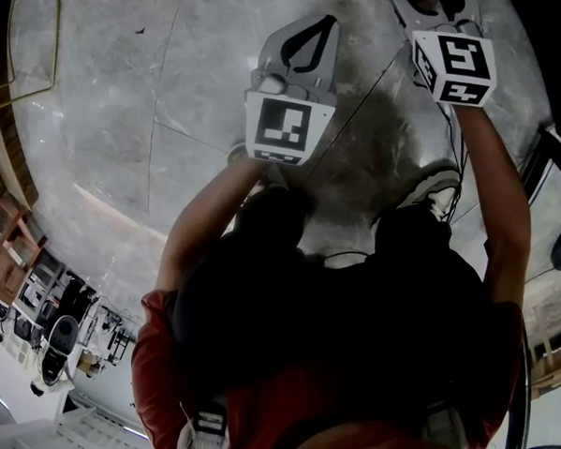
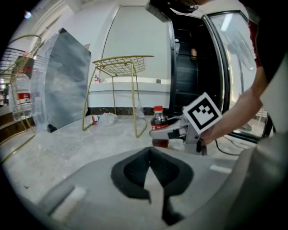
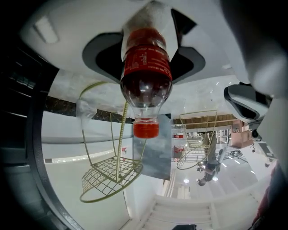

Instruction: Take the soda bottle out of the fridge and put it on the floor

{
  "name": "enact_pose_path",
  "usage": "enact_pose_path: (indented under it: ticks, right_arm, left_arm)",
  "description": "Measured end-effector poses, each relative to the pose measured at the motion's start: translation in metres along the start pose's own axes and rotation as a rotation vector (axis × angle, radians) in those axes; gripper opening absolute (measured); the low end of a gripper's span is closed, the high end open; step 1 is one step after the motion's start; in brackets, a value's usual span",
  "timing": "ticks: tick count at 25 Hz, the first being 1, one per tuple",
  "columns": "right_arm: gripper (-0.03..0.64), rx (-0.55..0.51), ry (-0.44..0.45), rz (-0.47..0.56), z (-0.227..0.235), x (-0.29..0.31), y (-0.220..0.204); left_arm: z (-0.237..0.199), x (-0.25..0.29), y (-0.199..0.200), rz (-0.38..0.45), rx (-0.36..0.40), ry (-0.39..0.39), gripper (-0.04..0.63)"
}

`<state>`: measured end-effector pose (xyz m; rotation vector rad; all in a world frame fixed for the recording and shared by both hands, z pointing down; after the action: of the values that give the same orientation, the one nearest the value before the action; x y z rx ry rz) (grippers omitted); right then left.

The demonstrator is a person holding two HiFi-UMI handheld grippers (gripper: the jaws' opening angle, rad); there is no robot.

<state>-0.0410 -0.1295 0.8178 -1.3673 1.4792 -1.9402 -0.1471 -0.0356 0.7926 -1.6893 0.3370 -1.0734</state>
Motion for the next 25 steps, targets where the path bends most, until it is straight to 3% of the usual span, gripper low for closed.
enact_pose_path:
  ticks: [9,25]
  right_arm:
    - [0.304,0.057,0.022,0.004,0.006,0.007,-0.015]
    - [0.305,0.009,-0.004,0.034,-0.003,-0.007,-0.023]
  left_arm:
    - [0.0,0.002,-0.002,-0.002,-0.001,-0.001,0.0]
    - [0.012,0.0,-0.001,0.001,-0.025,-0.026,0.0]
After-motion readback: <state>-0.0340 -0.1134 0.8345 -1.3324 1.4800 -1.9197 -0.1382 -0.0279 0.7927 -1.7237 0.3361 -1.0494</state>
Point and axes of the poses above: the fingertips, and each gripper's own axes: x forward along the fingers, z to its right, y out of its top, the point moved 2 cm from there along -x, backward along the fingers, and after that the axes turned 4 degrees about -z, right-handed, at the moved point
